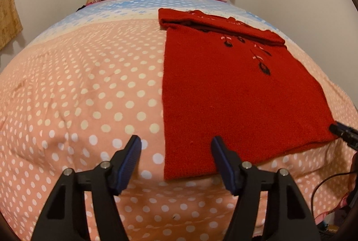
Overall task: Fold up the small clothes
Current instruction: 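Move both tools to the sweater hem and close on its two corners, then lift the hem with both tools and fold it over toward the collar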
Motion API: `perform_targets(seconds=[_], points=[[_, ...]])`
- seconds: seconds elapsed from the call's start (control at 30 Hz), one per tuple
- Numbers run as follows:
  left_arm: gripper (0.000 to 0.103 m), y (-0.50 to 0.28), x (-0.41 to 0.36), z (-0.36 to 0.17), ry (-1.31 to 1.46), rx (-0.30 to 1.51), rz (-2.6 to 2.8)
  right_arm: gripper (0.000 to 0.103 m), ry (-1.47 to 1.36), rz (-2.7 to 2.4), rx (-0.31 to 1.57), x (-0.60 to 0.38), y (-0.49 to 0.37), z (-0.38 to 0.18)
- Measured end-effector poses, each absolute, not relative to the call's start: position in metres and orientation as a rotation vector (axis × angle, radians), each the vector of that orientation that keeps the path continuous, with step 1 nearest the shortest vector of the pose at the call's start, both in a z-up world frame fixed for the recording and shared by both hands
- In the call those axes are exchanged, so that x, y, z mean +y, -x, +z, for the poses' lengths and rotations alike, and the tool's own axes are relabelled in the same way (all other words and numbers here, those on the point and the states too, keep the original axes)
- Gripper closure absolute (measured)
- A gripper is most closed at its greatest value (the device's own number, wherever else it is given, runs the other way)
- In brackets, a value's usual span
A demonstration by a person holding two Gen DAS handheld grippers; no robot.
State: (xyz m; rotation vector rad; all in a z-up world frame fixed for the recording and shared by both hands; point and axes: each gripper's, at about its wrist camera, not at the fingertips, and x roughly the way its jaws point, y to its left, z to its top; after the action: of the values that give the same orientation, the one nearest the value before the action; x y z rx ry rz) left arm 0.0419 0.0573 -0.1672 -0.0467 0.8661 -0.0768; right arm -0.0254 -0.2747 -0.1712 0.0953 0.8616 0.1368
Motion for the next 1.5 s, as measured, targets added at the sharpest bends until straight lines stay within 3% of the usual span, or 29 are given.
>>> perform_targets(seconds=[0.13, 0.2, 0.23, 0.3, 0.37, 0.4, 0.87, 1.5], points=[[0.052, -0.04, 0.055, -0.166, 0.048, 0.868, -0.097, 0.052, -0.111, 0.155, 0.862, -0.273, 0.025, -0.172], [0.077, -0.038, 0.051, -0.164, 0.045, 0.864, -0.129, 0.058, -0.115, 0.158, 0.861, -0.273, 0.025, -0.172], [0.078, -0.038, 0.05, -0.164, 0.038, 0.863, -0.134, 0.061, -0.117, 0.158, 0.861, -0.273, 0.026, -0.172], [0.089, -0.037, 0.049, -0.163, 0.027, 0.859, -0.135, 0.081, -0.118, 0.165, 0.863, -0.273, 0.026, -0.172], [0.093, -0.037, 0.049, -0.162, 0.025, 0.86, -0.147, 0.094, -0.135, 0.182, 0.871, -0.275, 0.025, -0.172], [0.094, -0.037, 0.05, -0.161, 0.029, 0.86, -0.156, 0.095, -0.147, 0.191, 0.872, -0.276, 0.026, -0.172], [0.095, -0.043, 0.06, -0.14, 0.087, 0.787, -0.21, 0.096, -0.205, 0.199, 0.742, -0.285, 0.032, -0.143], [0.095, -0.097, 0.074, -0.081, 0.128, 0.658, -0.224, 0.097, -0.206, 0.202, 0.546, -0.288, -0.009, -0.06]])
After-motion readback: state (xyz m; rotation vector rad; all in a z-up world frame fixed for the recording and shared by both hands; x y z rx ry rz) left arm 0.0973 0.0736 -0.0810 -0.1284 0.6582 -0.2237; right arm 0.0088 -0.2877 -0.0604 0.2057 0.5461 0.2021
